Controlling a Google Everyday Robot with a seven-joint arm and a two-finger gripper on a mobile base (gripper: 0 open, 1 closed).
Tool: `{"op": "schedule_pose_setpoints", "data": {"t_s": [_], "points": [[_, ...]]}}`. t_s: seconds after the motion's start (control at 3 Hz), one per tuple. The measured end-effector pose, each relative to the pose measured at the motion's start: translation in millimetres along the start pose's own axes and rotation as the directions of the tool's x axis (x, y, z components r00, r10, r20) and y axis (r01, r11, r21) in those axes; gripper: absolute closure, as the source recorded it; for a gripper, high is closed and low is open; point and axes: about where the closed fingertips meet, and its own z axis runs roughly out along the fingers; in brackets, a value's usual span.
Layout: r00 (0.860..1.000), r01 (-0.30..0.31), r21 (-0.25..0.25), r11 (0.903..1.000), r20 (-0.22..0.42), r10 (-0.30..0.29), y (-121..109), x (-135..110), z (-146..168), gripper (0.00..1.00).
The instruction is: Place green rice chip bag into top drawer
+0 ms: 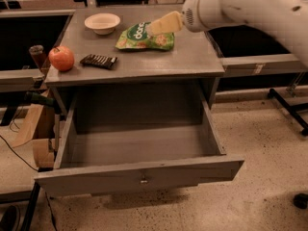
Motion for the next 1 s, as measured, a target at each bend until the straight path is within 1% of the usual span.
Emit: {"op": "schedule_pose_setpoints", "data": {"t_s": [0.33,0.67,1.0], "points": [[0.998,-0.031,-0.011,0.9994,0.046,0.032,13,-22,65,0.00],[0.999,-0.032,-0.057,0.9979,0.042,0.034,33,-38,115,0.00],[1.000,-0.017,-0.117,0.9930,-0.004,0.017,55,-43,157,0.00]]}}
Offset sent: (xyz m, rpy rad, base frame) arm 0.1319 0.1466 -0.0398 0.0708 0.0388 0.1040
